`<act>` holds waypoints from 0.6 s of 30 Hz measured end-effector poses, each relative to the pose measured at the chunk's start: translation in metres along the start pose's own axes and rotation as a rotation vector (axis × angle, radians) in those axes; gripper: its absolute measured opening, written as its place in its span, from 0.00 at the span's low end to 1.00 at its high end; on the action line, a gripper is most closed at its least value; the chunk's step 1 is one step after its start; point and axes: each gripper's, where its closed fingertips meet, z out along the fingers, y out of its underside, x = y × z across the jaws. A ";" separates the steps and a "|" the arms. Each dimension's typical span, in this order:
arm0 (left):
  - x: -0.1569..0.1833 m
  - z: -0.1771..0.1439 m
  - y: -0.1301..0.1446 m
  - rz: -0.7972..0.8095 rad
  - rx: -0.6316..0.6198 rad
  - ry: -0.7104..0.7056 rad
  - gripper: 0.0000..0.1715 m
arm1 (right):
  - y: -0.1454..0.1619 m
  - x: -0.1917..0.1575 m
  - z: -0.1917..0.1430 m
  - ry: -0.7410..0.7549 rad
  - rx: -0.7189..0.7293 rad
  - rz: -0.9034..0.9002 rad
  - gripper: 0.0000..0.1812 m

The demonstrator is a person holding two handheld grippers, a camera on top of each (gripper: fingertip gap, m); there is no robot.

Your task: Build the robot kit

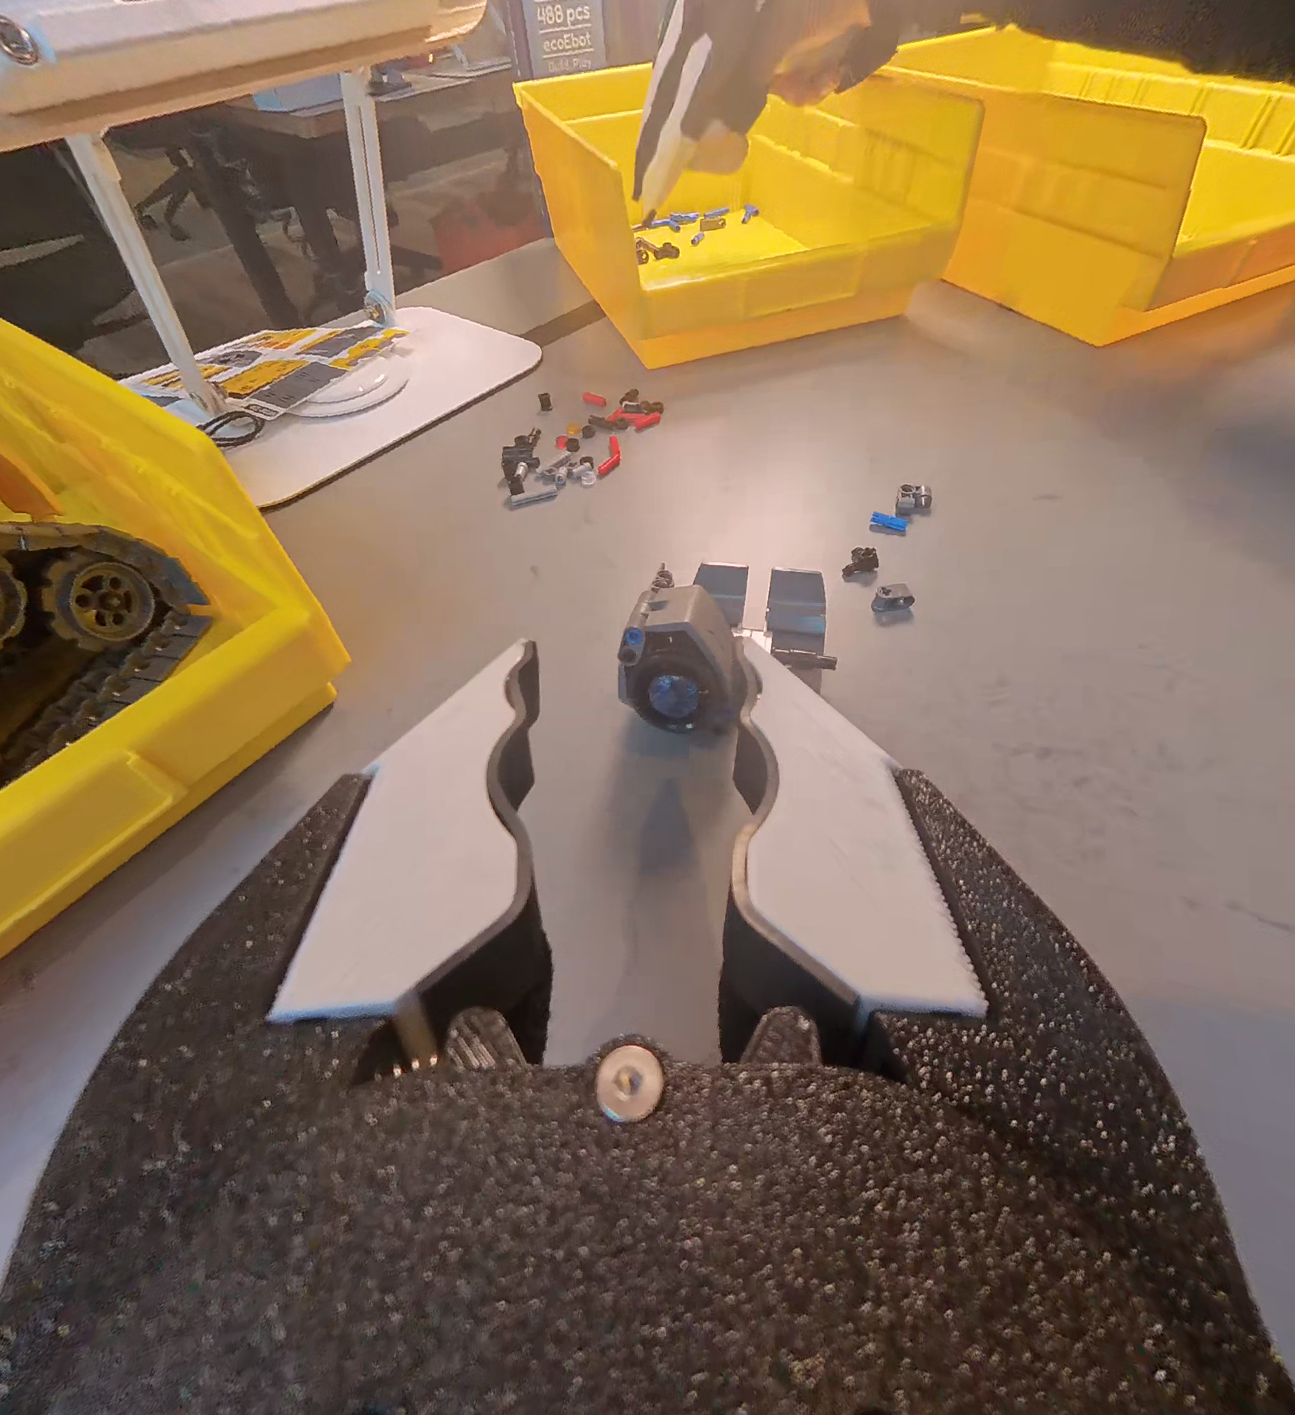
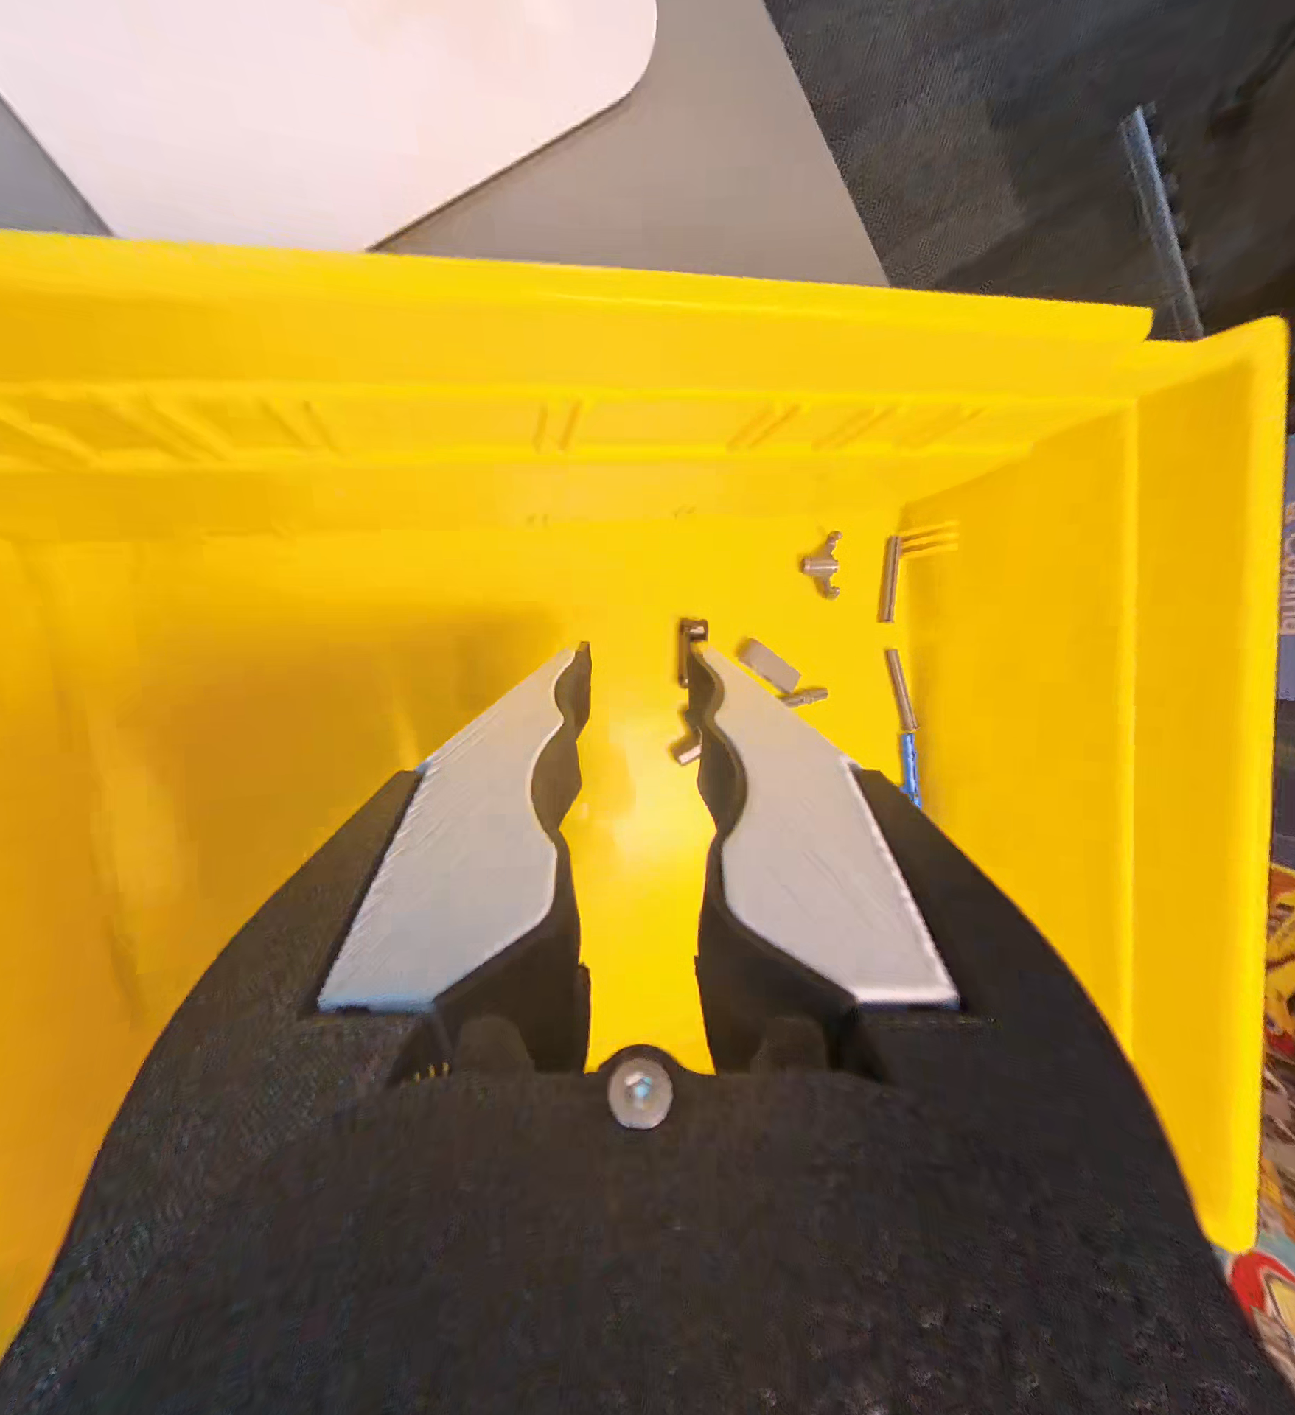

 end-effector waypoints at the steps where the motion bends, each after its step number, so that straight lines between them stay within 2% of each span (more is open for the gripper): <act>1: -0.002 0.000 0.000 -0.010 0.001 0.000 0.29 | -0.003 0.002 0.005 -0.020 0.007 0.011 0.13; 6: -0.007 -0.001 -0.001 -0.043 0.010 -0.001 0.29 | 0.014 0.015 0.023 -0.042 -0.139 0.044 0.11; 13: -0.008 -0.001 -0.001 -0.052 0.009 0.004 0.29 | 0.028 0.014 0.032 -0.065 -0.195 0.090 0.09; 15: -0.008 -0.001 -0.001 -0.050 0.009 0.002 0.29 | 0.027 0.011 0.033 -0.085 -0.174 0.111 0.05; 18: -0.008 -0.001 -0.001 -0.054 0.009 0.002 0.29 | 0.027 0.009 0.033 -0.096 -0.163 0.131 0.05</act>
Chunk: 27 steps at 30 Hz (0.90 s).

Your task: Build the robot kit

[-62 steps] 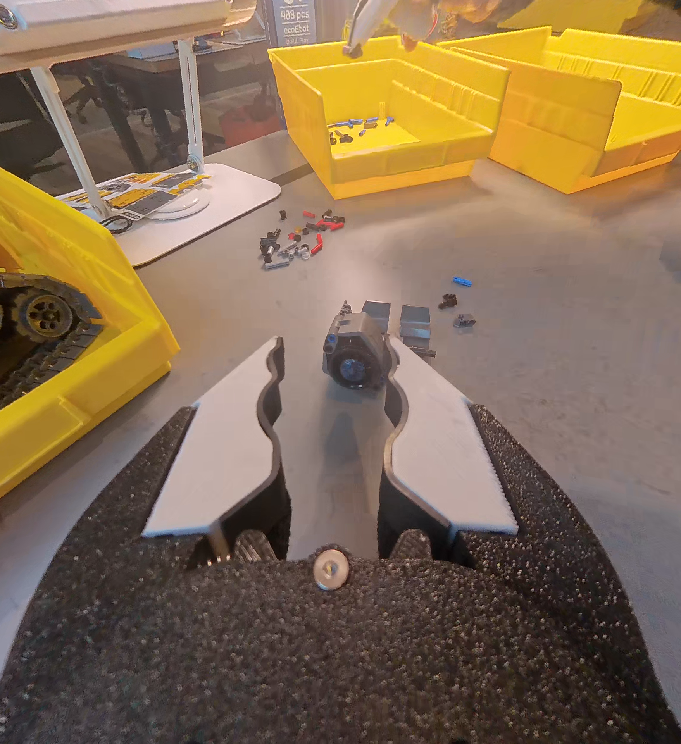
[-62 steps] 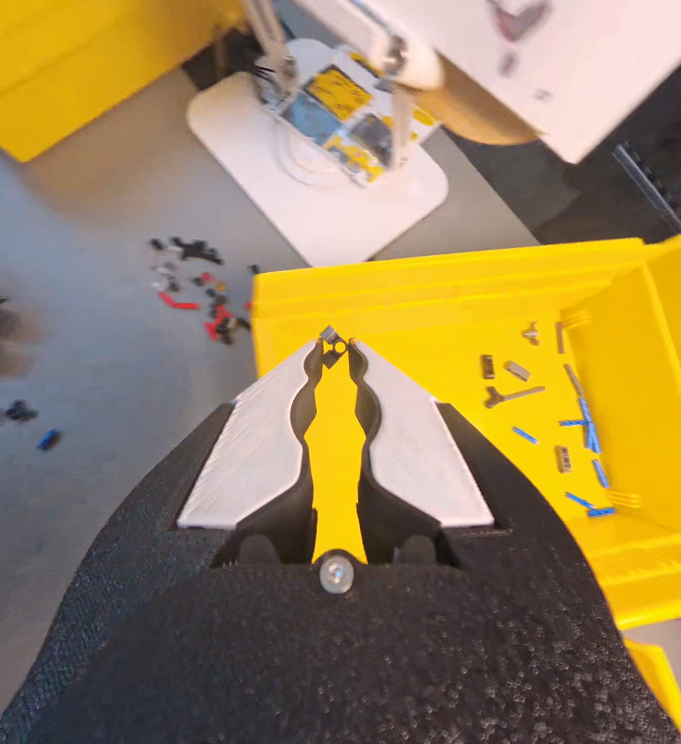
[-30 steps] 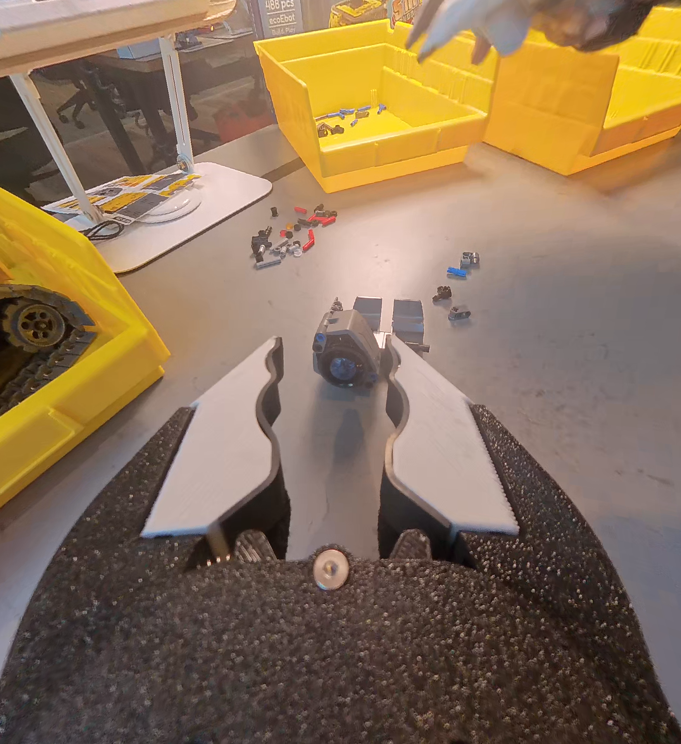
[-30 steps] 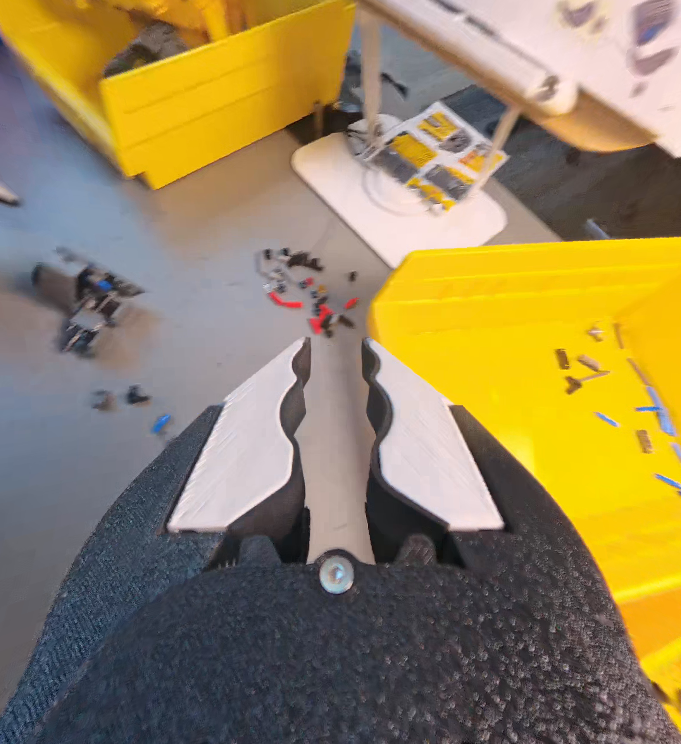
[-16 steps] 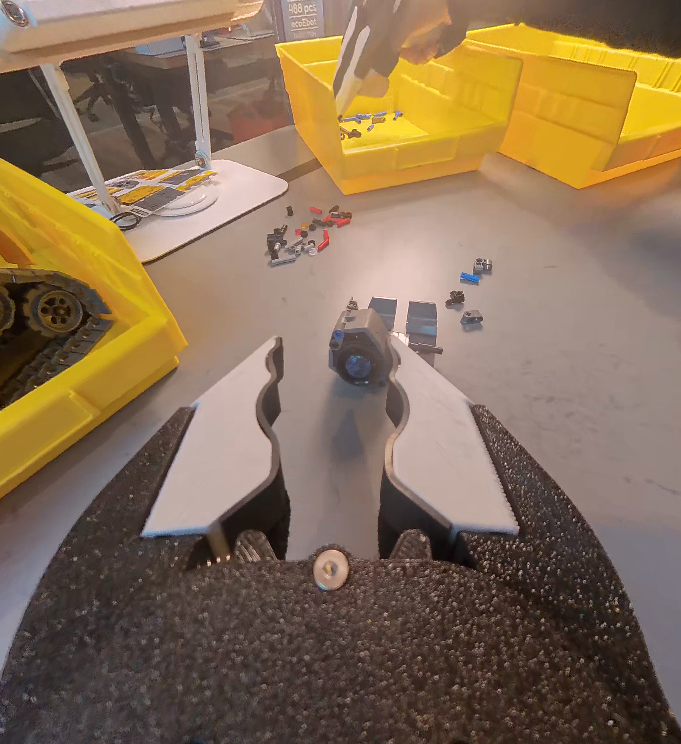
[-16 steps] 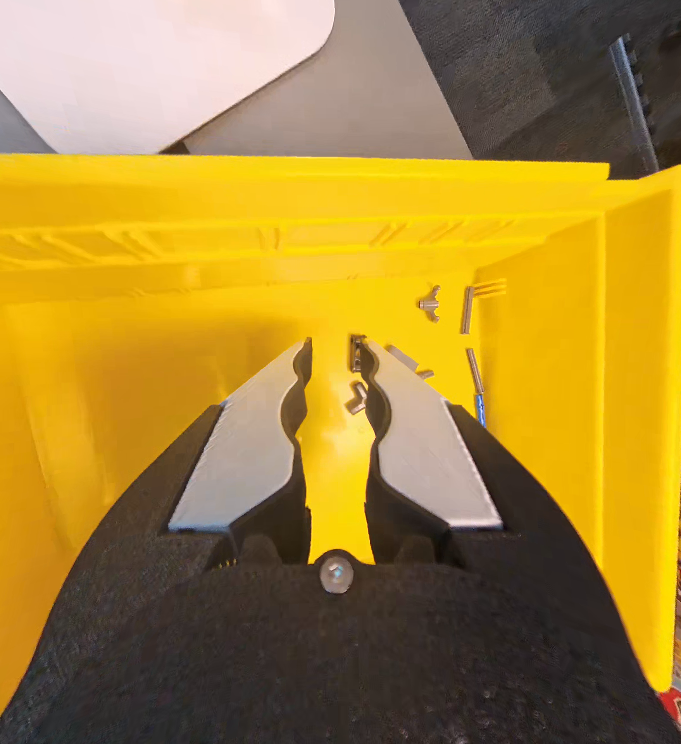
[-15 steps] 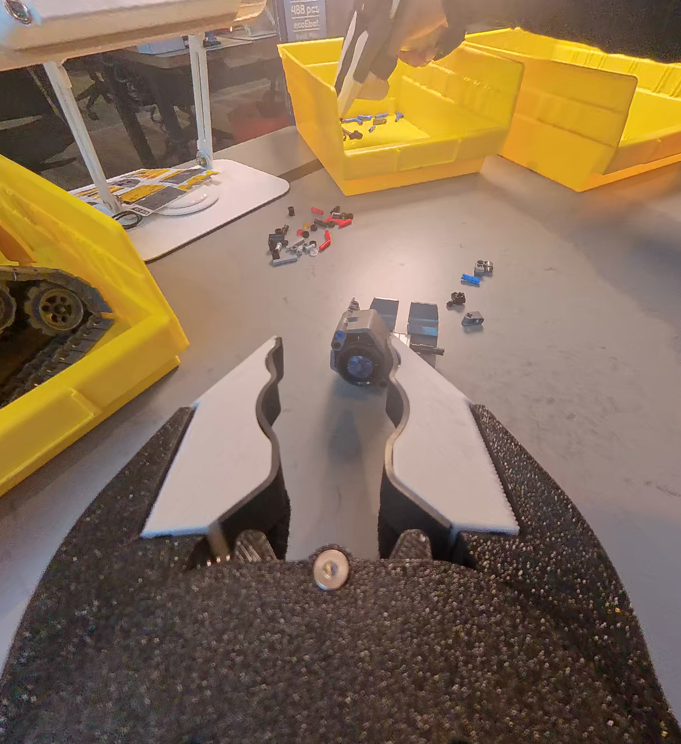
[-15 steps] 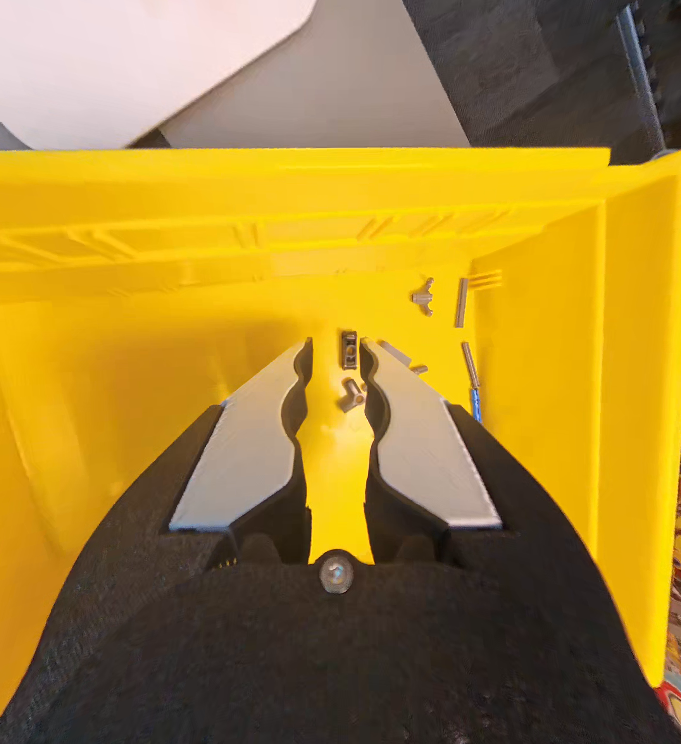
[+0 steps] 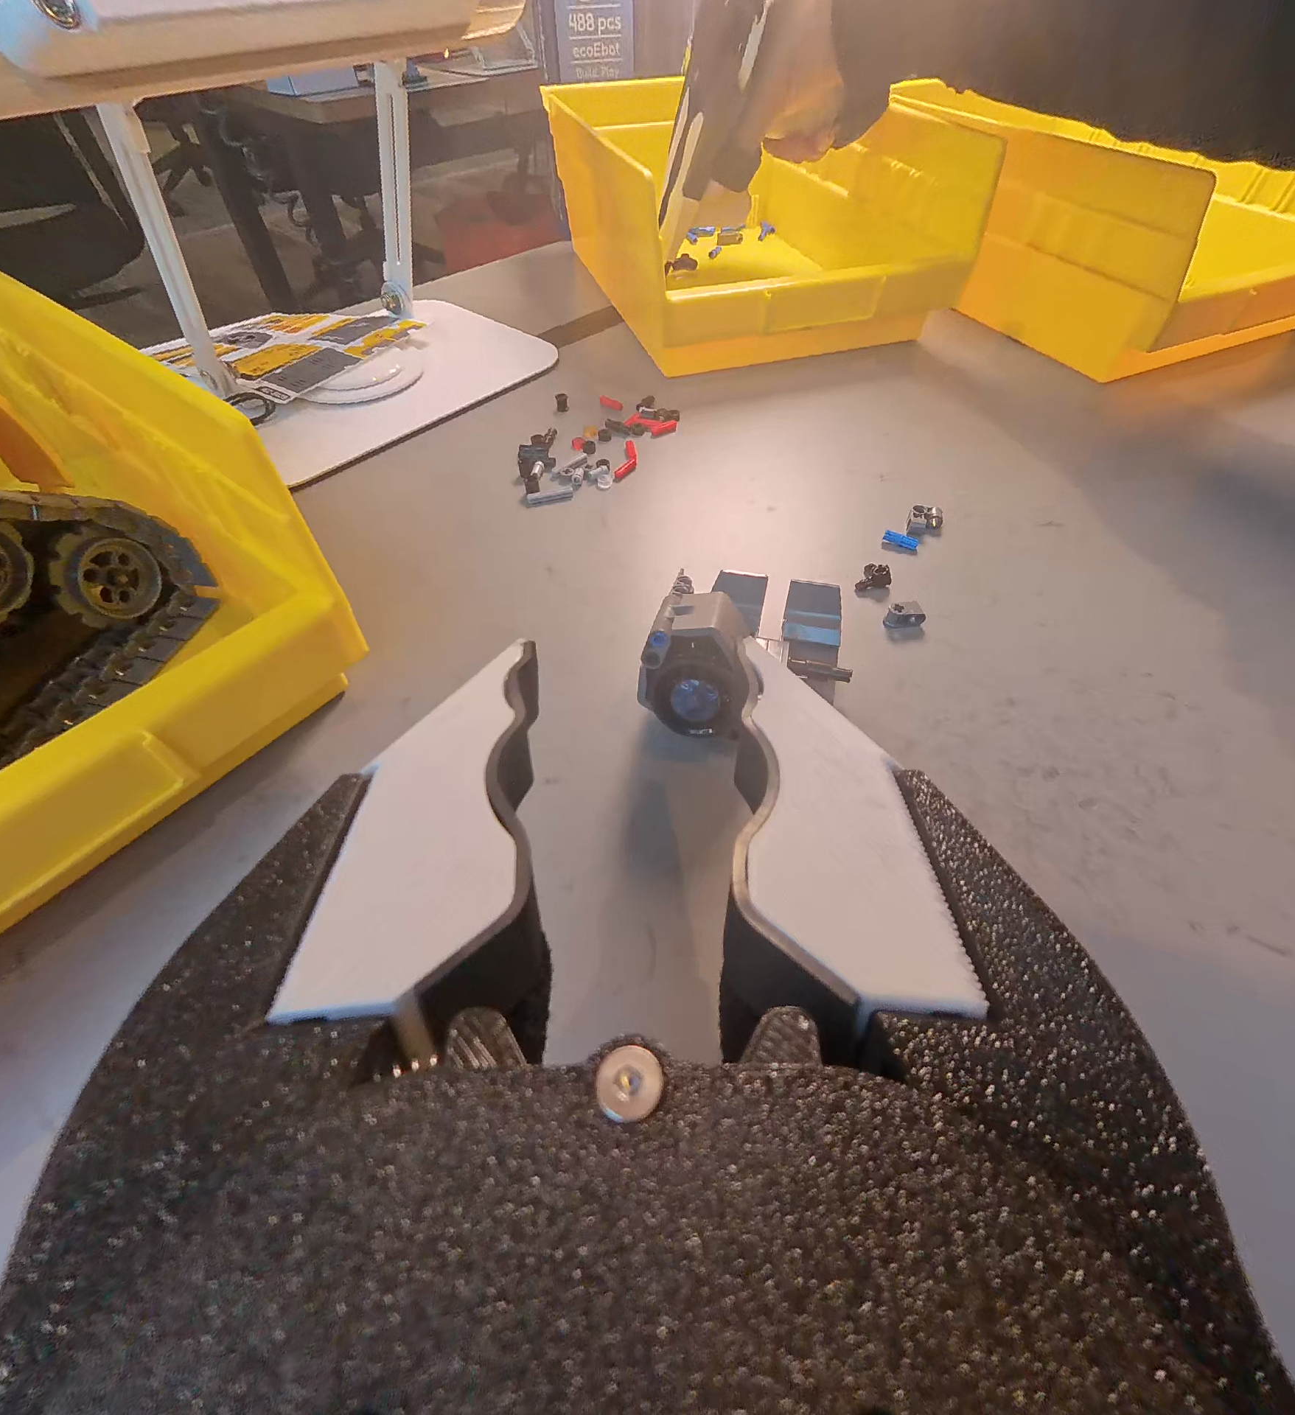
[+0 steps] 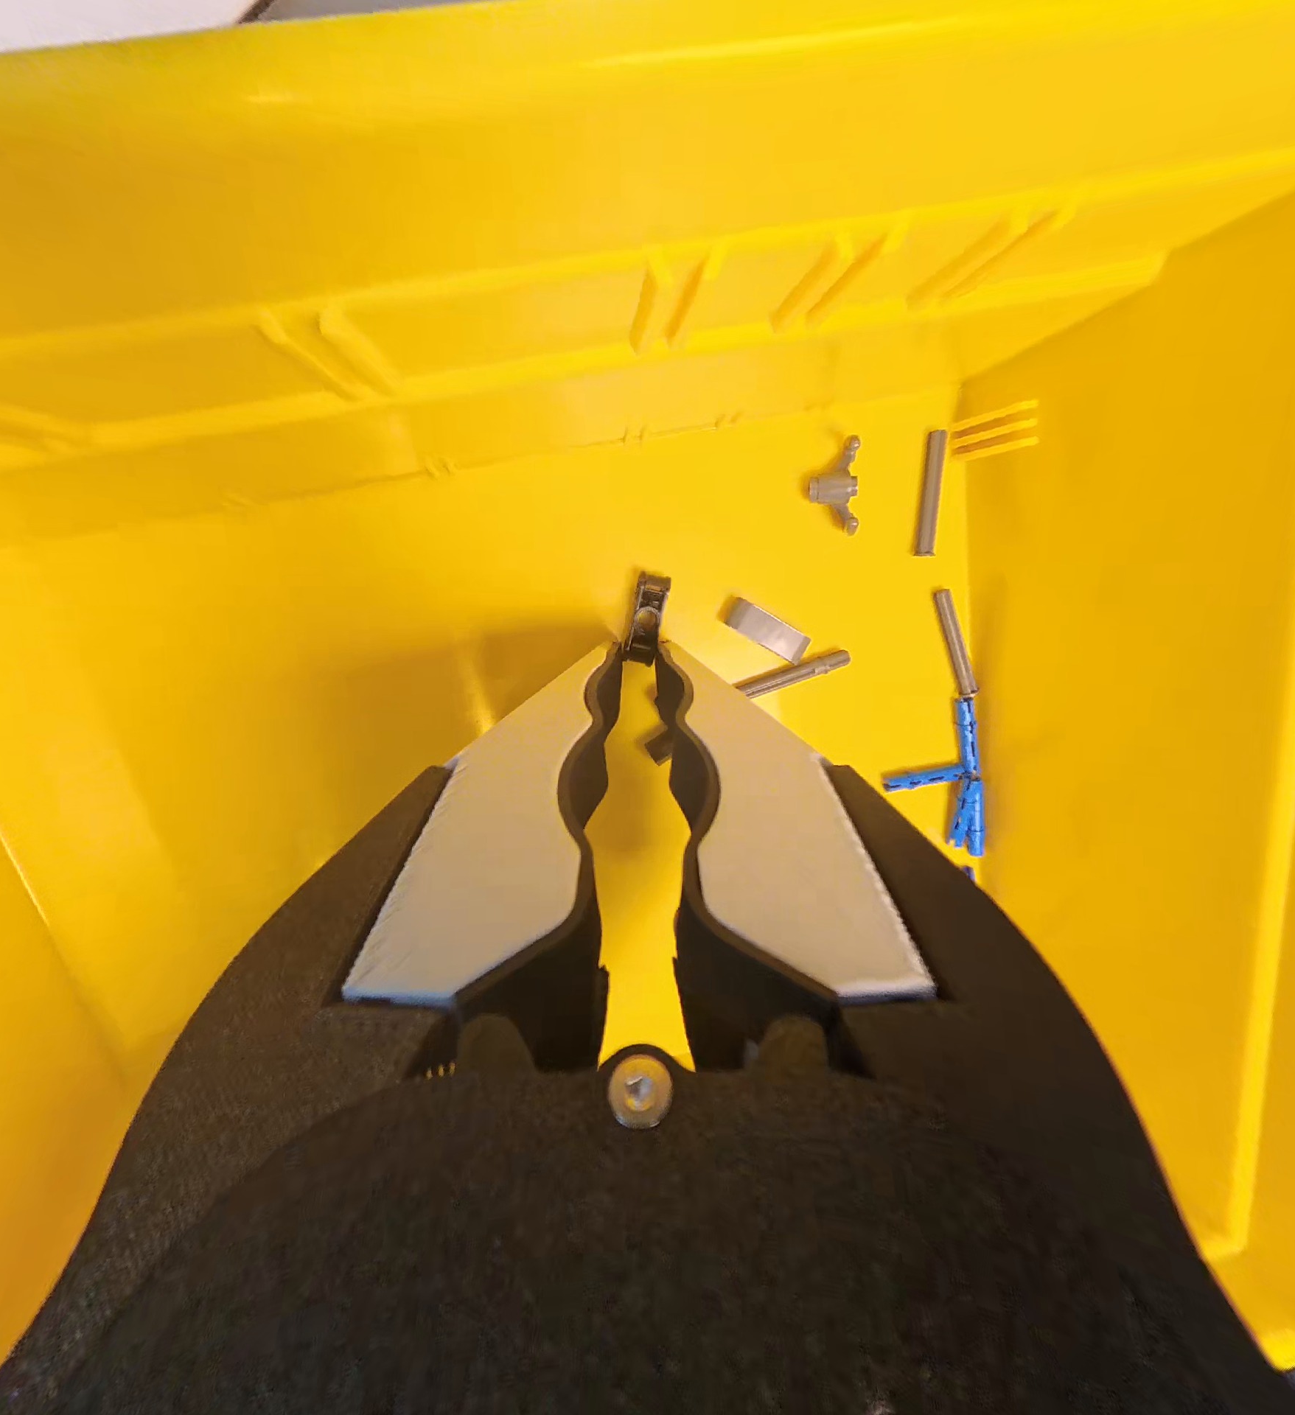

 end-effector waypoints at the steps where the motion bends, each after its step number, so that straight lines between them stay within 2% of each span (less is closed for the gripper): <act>1: 0.000 0.000 0.000 -0.002 0.000 -0.001 0.29 | 0.000 -0.002 0.000 -0.008 -0.002 -0.004 0.04; 4: -0.002 0.000 0.000 -0.006 0.002 -0.005 0.29 | -0.005 -0.009 -0.010 -0.010 0.026 -0.039 0.04; 8: -0.002 -0.001 -0.001 -0.009 0.010 -0.007 0.29 | -0.021 -0.045 -0.054 -0.039 0.103 -0.141 0.04; 12: 0.001 0.000 0.000 0.008 0.000 0.002 0.29 | -0.027 -0.124 -0.111 -0.070 0.214 -0.264 0.04; 15: 0.006 0.001 0.000 0.029 -0.005 0.014 0.29 | -0.013 -0.199 -0.132 -0.106 0.269 -0.314 0.04; 17: 0.011 0.002 0.000 0.037 -0.005 0.026 0.29 | 0.008 -0.243 -0.127 -0.124 0.265 -0.323 0.04; 20: 0.018 0.002 0.001 0.054 -0.016 0.042 0.29 | 0.042 -0.289 -0.104 -0.127 0.242 -0.310 0.04; 24: 0.023 0.004 0.007 0.073 -0.049 0.051 0.29 | 0.078 -0.313 -0.071 -0.099 0.219 -0.215 0.05; 27: 0.025 0.007 0.013 0.079 -0.092 0.058 0.33 | 0.085 -0.321 -0.065 -0.076 0.255 -0.184 0.05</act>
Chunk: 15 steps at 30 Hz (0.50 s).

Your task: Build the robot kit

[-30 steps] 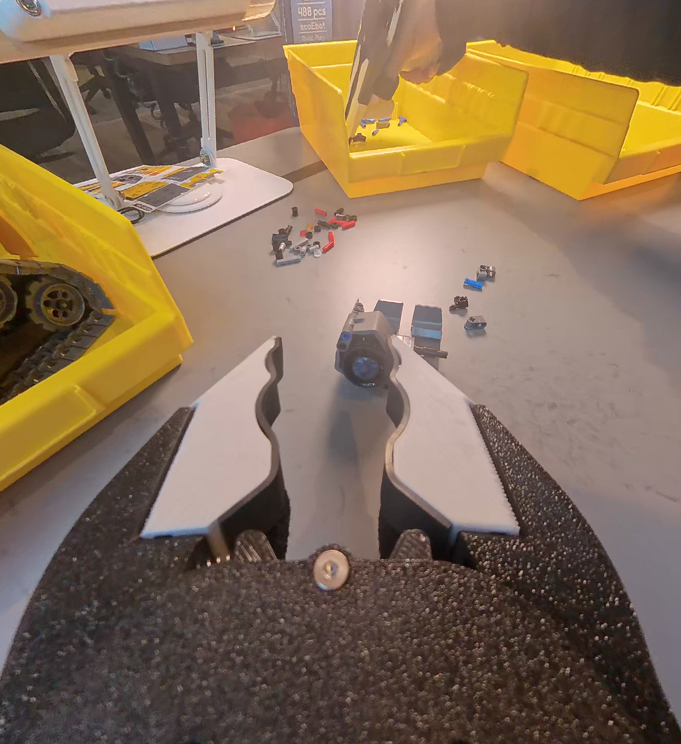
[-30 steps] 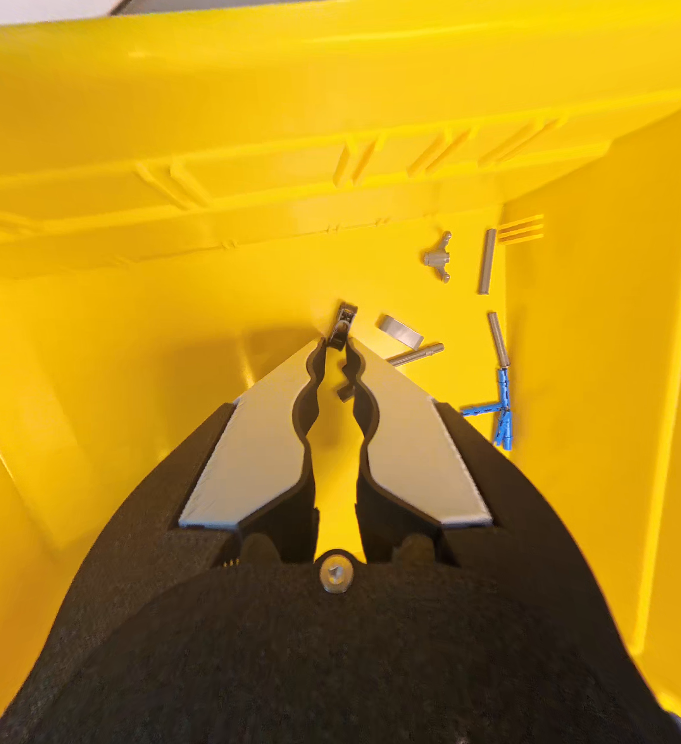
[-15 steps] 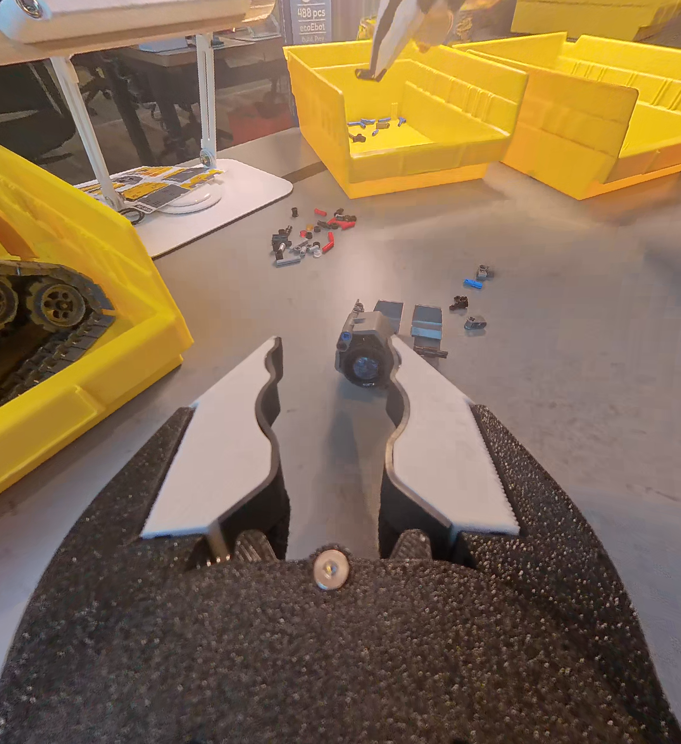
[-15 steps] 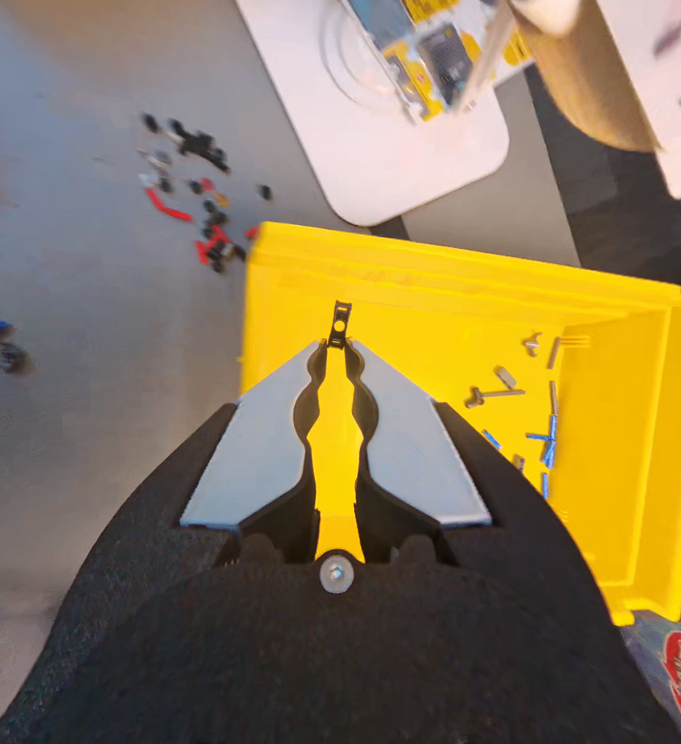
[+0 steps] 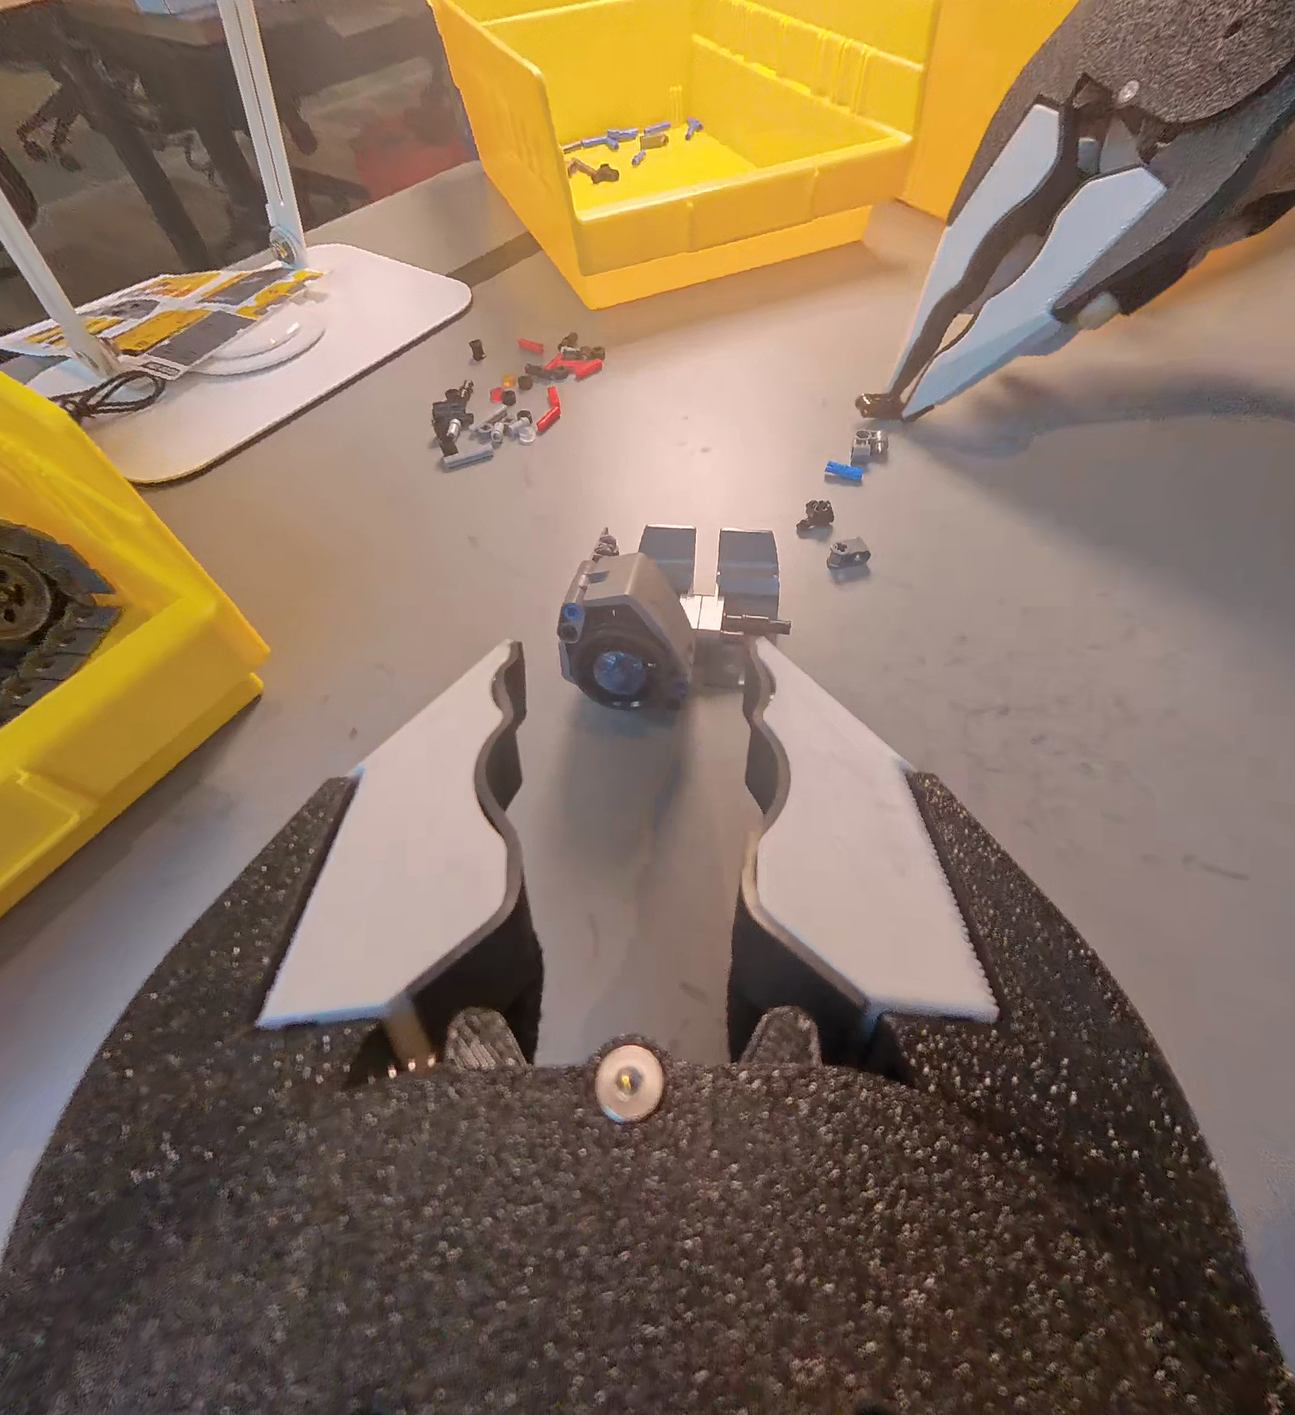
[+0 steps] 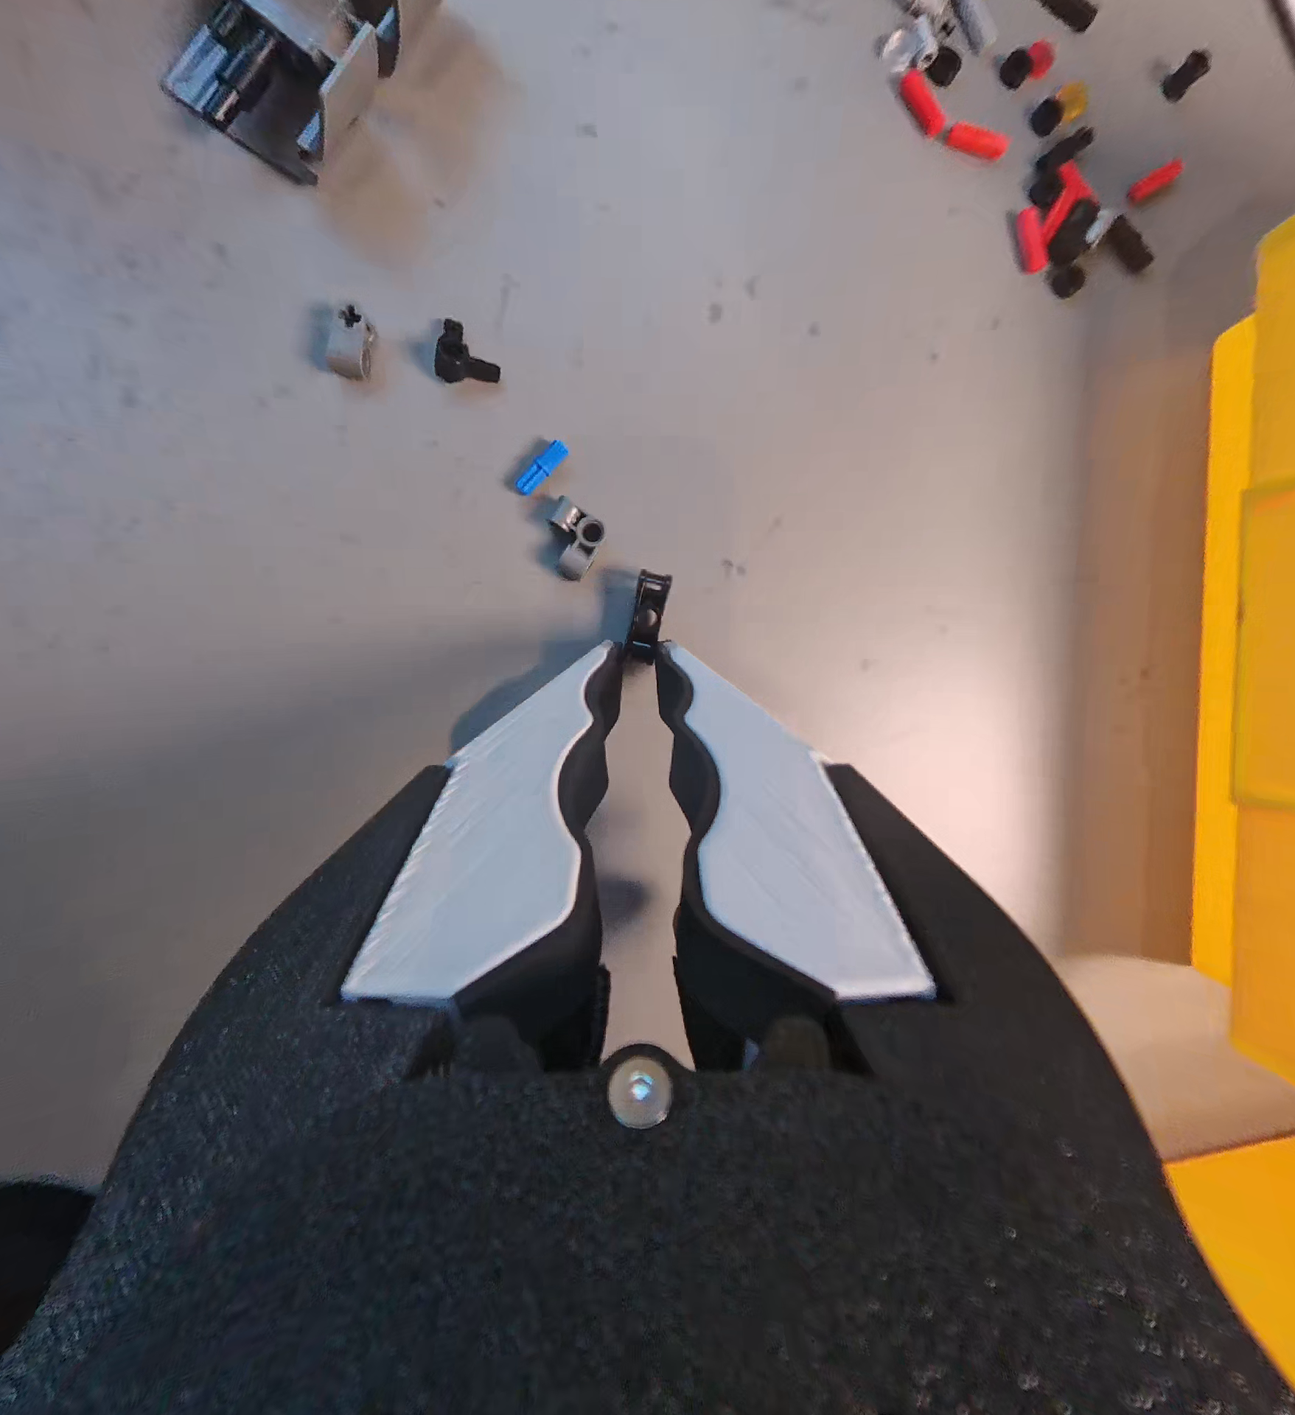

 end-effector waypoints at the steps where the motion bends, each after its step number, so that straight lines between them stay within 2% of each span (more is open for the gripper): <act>1: 0.001 0.001 0.001 0.007 -0.011 -0.001 0.34 | 0.000 0.001 0.000 0.011 0.005 0.019 0.05; 5: 0.004 0.008 0.012 0.036 -0.089 -0.002 0.38 | 0.001 0.001 0.000 0.016 0.013 0.048 0.05; 8: 0.005 0.013 0.018 0.064 -0.131 -0.010 0.38 | 0.000 0.002 0.000 0.048 0.049 0.037 0.06; 10: 0.004 0.020 0.016 0.073 -0.137 -0.011 0.38 | -0.002 0.005 -0.001 0.074 0.085 0.029 0.11; 13: 0.004 0.036 0.007 0.025 -0.131 0.044 0.37 | -0.021 0.005 -0.005 0.068 0.218 0.030 0.17; 15: 0.000 0.045 0.010 0.026 -0.169 0.068 0.31 | -0.034 0.008 -0.011 0.096 0.307 0.011 0.17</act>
